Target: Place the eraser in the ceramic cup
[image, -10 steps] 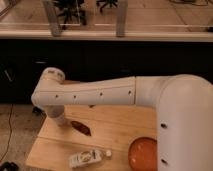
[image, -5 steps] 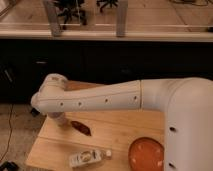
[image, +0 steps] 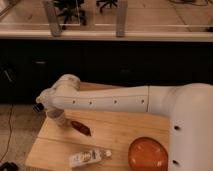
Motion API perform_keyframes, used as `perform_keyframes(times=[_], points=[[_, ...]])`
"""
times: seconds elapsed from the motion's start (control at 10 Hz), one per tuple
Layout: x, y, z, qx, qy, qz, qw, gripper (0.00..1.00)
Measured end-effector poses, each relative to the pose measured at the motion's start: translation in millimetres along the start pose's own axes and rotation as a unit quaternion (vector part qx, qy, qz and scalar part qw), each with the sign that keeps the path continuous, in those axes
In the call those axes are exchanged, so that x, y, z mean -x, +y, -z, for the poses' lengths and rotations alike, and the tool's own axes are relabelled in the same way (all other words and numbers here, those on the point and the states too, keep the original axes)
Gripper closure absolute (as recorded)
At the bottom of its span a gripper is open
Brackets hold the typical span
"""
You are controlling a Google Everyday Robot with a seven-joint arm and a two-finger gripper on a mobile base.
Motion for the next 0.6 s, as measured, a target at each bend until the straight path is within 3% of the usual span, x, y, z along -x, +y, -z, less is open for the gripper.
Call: perform_keyframes(times=[0.3, 0.6], points=[[-3.7, -3.8, -5.6, -0.036, -0.023, -0.021, 0.9989, 1.00], [-1.3, -10.9, -11.7, -0.089, -0.056, -0.061, 0.9926, 1.00]])
